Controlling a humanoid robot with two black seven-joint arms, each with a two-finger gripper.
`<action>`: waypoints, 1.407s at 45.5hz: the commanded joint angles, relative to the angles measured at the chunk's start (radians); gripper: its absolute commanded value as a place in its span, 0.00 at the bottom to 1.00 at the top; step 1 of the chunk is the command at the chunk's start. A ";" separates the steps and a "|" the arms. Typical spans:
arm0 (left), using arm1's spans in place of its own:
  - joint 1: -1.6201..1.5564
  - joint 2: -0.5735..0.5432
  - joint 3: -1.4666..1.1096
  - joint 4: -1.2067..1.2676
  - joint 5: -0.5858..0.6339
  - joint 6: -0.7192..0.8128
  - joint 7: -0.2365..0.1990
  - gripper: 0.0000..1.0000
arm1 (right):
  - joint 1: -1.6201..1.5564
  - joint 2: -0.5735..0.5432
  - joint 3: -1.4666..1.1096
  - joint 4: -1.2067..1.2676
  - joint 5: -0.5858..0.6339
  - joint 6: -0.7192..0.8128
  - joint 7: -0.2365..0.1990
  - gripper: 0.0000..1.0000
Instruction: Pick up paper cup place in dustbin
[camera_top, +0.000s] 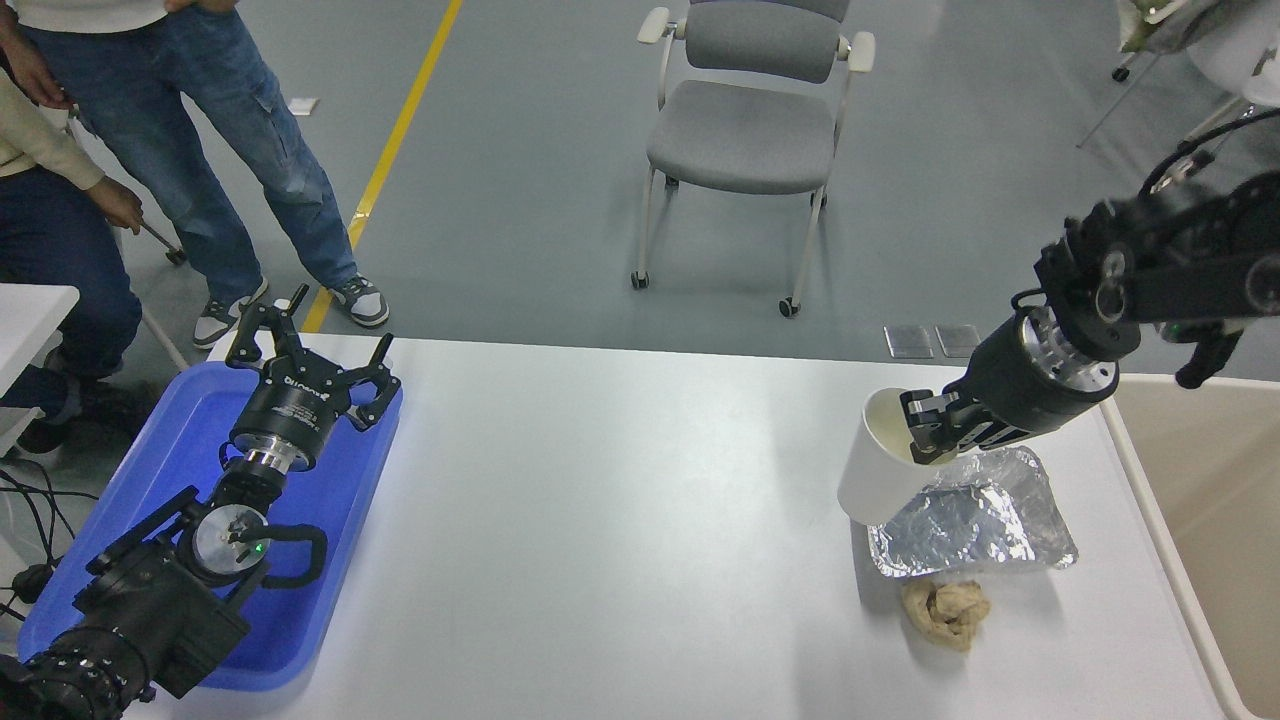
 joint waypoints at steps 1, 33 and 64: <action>0.000 0.000 0.000 0.000 0.001 0.000 0.000 1.00 | 0.212 -0.017 -0.044 0.011 0.005 0.154 0.000 0.00; 0.001 0.000 0.000 0.000 0.001 0.000 0.000 1.00 | 0.337 -0.063 -0.152 0.006 0.022 0.154 0.003 0.00; 0.001 0.000 0.001 0.000 0.001 0.000 0.000 1.00 | 0.205 -0.448 -0.403 -0.170 -0.050 0.154 0.001 0.00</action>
